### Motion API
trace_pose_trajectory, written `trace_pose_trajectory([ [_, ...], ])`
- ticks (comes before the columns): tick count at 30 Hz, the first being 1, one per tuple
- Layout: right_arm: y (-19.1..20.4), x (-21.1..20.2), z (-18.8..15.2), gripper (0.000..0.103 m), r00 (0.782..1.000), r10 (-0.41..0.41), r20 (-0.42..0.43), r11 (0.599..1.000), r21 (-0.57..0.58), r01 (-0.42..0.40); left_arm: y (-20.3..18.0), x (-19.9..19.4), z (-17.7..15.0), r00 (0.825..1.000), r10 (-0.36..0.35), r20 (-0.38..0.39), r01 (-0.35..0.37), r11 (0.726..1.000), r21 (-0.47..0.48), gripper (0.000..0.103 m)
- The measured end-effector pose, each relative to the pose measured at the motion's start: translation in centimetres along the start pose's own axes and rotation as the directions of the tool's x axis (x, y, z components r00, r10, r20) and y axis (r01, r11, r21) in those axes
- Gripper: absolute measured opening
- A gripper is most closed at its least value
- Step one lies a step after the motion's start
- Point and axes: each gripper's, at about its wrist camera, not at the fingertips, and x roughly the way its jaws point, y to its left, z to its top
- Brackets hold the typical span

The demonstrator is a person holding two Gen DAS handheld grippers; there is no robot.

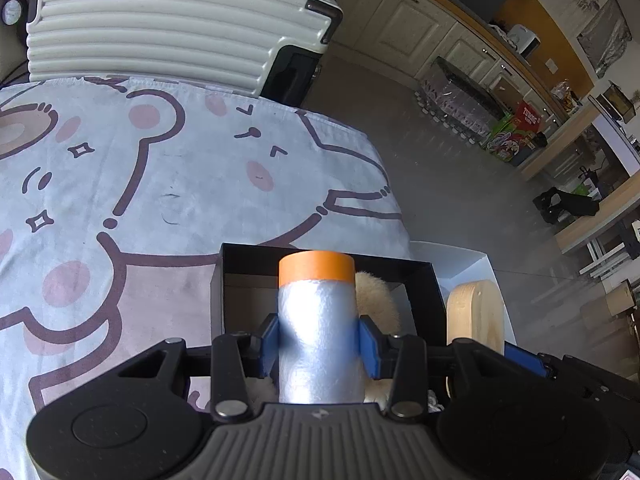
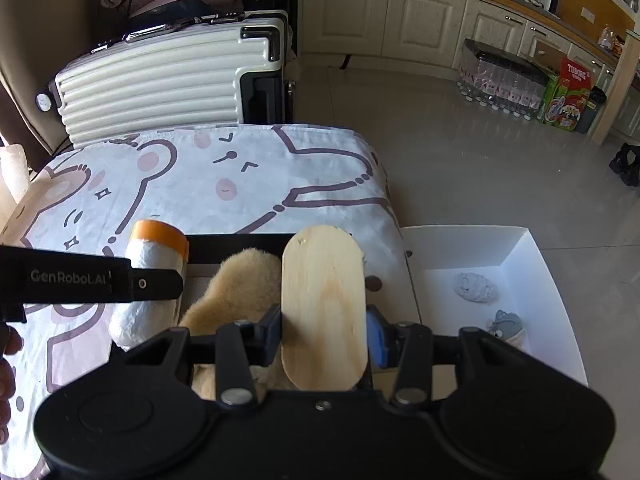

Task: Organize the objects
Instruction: 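Carry the roll with the left tool while the right tool carries the block over the box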

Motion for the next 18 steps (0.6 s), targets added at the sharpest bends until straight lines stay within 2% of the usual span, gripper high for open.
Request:
trace_pose_trajectory([
  [12, -0.4, 1.2, -0.1, 0.044, 1.0, -0.006, -0.005, 1.0, -0.016, 0.005, 0.5, 1.7, 0.3, 1.0, 0.025, -0.002, -0.025, 1.0, -0.002, 0.042],
  [18, -0.1, 2.3, 0.0, 0.044, 1.0, -0.012, -0.019, 1.0, -0.026, 0.012, 1.3, 2.7, 0.5, 0.997, 0.074, -0.029, -0.074, 0.997, 0.01, 0.042],
])
